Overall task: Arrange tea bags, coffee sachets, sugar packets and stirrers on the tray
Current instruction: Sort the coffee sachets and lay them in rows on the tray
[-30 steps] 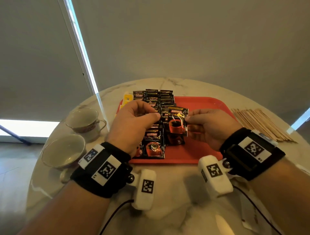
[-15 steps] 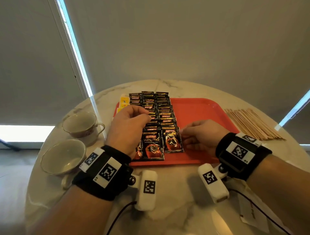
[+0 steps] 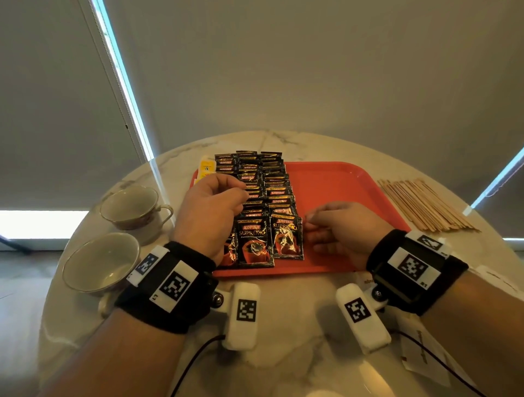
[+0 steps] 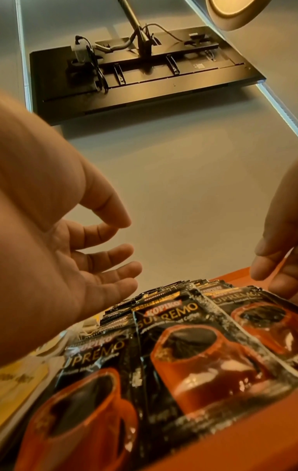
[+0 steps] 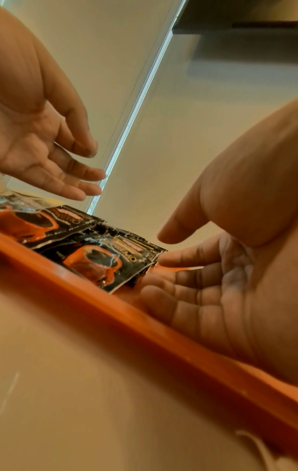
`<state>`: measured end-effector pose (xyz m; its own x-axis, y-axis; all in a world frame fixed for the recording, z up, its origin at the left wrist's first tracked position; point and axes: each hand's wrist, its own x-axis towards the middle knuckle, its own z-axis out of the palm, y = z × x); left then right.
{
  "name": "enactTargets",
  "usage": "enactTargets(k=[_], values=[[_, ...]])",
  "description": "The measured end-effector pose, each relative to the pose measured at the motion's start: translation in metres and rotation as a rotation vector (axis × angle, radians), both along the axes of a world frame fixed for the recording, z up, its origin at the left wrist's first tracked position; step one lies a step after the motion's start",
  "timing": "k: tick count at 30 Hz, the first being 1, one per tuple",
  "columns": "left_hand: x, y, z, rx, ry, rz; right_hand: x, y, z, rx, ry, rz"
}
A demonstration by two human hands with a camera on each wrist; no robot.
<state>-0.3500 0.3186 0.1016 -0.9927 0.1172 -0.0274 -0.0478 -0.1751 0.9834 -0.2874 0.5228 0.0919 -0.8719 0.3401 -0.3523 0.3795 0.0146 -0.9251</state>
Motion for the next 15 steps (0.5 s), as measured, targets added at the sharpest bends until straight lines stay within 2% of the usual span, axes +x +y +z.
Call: enactTargets(k=[12, 15], values=[[-0.0043, -0.0007, -0.0032, 0.002, 0.025, -0.023, -0.0042, 0.0008, 0.0055, 0.066, -0.064, 0.037], [-0.004, -0.0013, -0.0033, 0.023, 0.018, -0.034, -0.0056, -0.0007, 0.0033, 0.057, -0.033, 0.029]])
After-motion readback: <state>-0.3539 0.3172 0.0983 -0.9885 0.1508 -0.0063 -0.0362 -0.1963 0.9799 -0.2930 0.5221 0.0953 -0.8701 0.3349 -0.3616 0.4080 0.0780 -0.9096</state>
